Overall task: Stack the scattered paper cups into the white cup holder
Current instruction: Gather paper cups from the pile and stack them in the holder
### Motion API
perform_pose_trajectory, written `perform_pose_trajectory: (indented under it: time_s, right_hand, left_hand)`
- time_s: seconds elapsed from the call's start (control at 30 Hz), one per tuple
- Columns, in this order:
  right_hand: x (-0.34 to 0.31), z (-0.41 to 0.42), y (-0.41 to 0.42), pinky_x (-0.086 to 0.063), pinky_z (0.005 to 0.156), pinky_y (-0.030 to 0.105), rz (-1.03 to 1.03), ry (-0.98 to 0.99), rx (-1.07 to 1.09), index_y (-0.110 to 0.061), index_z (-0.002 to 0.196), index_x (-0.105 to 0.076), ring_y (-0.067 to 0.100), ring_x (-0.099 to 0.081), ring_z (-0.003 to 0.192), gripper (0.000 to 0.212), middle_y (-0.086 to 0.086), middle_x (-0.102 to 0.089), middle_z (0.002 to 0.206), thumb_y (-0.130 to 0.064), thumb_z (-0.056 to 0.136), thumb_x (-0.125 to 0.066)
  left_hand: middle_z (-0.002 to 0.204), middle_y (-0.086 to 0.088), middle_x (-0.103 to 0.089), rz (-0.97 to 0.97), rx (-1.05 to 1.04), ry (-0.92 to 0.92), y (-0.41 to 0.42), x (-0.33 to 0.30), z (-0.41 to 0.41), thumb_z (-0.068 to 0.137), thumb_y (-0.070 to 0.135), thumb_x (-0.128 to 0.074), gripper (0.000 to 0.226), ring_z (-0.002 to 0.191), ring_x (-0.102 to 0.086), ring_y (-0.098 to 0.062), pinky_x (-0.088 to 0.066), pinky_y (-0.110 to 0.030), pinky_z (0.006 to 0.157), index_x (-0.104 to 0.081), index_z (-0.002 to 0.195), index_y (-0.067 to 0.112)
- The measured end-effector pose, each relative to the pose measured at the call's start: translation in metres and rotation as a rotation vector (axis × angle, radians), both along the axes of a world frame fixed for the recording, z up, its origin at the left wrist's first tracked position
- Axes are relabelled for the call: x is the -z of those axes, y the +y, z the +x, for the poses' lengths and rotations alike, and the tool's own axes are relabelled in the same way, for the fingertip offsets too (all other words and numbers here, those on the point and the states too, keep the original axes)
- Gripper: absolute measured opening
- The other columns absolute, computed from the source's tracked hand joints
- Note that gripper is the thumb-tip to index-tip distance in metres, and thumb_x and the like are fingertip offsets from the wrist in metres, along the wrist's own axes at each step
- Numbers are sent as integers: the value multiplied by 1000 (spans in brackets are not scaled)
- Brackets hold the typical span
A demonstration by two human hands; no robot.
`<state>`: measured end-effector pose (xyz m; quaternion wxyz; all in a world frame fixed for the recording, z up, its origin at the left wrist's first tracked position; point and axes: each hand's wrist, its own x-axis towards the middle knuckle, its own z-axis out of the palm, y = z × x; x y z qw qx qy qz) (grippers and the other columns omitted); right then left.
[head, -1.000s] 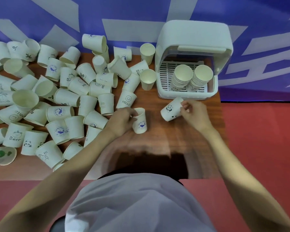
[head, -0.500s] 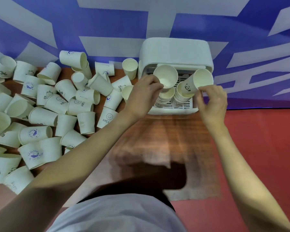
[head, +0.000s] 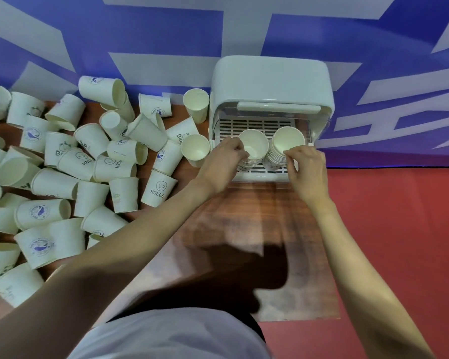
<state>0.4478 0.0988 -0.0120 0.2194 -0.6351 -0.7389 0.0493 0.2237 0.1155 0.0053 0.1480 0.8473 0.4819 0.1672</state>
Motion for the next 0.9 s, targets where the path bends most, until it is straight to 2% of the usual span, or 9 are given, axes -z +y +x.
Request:
perform_pose_trajectory:
  time_s: [0.17, 0.3, 0.47, 0.53, 0.63, 0.8, 0.9]
  right_hand:
    - [-3, -6, -1, -37, 80, 37, -50, 14, 15, -3, 104, -67, 34, -58, 94, 22, 13, -65, 98, 2, 83, -61]
    - [-17, -29, -15, -36, 92, 33, 20, 81, 33, -1, 113, -60, 29, -50, 106, 29, 15, -60, 111, -7, 85, -60]
    - [-23, -74, -38, -40, 96, 37, -65, 161, -105, -2, 118, -57, 26, -47, 109, 31, 13, -58, 114, -8, 88, -57]
    - [-20, -92, -44, -38, 98, 36, -120, 122, -165, -2, 122, -54, 26, -46, 113, 35, 14, -56, 118, -7, 87, -58]
    - [-13, -122, -48, -39, 103, 39, -190, 32, -291, 1, 126, -51, 29, -47, 117, 41, 15, -55, 123, -4, 86, -58]
    - [-4, -164, -33, -31, 108, 35, -261, -26, -356, -3, 137, -44, 26, -43, 124, 51, 11, -50, 135, 1, 86, -55]
    - [3, -180, -15, -35, 106, 39, -291, -94, -338, -2, 135, -45, 30, -43, 122, 54, 14, -49, 134, 6, 83, -56]
  left_hand:
    - [100, -15, -63, 21, -26, -16, -5, 9, 1, 68, -13, -70, 33, 87, -58, -34, -53, -38, 68, -70, 97, 3]
    - [114, -17, -60, 74, -119, -143, -18, 7, -12, 84, 1, -63, 24, 98, -56, -34, -49, -38, 79, -64, 108, 1]
    - [108, -11, -61, 18, -283, -178, -47, 24, -68, 84, 7, -63, 25, 95, -54, -30, -46, -37, 76, -67, 109, 6]
    - [105, -8, -63, -6, -320, -153, -57, 32, -95, 82, 12, -60, 23, 93, -55, -29, -47, -38, 73, -71, 102, 9]
    - [104, -9, -65, -66, -402, -79, -64, 34, -122, 82, 5, -63, 15, 89, -59, -32, -51, -39, 67, -72, 94, 6]
    - [116, -15, -59, -190, -351, 47, -51, 35, -148, 83, 7, -63, 32, 91, -60, -38, -51, -42, 66, -62, 114, -1]
    - [109, -16, -58, -275, -315, 128, -44, 37, -154, 82, 5, -62, 33, 94, -58, -38, -50, -47, 70, -61, 115, 1]
